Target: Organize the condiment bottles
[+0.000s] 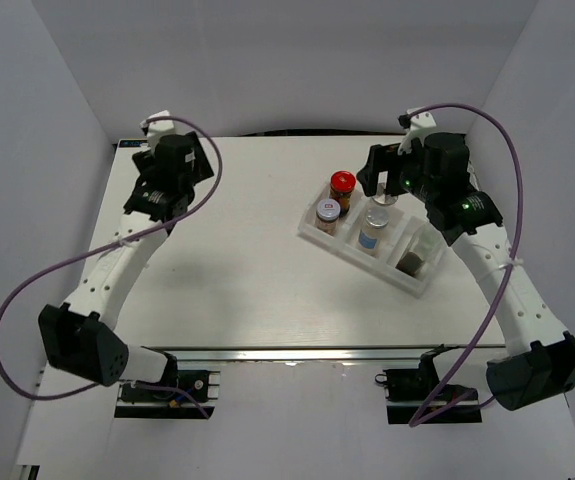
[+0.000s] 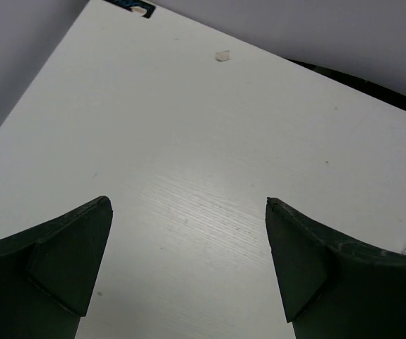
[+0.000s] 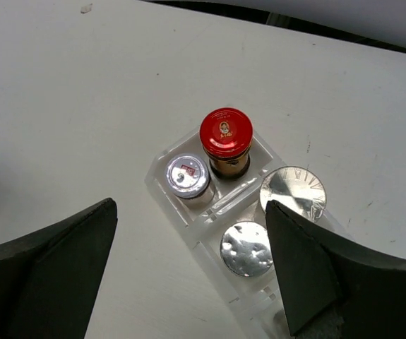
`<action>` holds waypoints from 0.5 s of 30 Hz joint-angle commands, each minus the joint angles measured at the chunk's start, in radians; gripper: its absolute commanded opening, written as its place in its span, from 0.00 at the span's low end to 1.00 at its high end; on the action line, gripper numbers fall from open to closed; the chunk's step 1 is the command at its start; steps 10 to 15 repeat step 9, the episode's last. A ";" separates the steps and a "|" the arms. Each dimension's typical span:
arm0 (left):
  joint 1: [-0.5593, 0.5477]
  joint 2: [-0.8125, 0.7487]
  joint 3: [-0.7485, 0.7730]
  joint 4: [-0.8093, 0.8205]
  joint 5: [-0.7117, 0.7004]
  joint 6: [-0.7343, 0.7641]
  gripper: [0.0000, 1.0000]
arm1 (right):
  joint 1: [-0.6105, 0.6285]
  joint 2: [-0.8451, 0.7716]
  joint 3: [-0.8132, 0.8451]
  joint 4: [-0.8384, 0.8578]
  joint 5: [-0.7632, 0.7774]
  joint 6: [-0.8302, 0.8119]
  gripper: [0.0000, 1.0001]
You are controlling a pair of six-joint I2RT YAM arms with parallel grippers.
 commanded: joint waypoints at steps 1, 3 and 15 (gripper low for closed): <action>0.016 -0.125 -0.058 0.021 -0.048 -0.050 0.98 | 0.000 0.025 0.018 0.055 -0.061 -0.015 0.89; 0.021 -0.153 -0.086 0.018 -0.097 -0.050 0.98 | 0.000 0.031 0.007 0.073 -0.064 -0.015 0.90; 0.027 -0.175 -0.092 -0.006 -0.120 -0.057 0.98 | 0.000 0.020 -0.048 0.138 -0.108 -0.025 0.90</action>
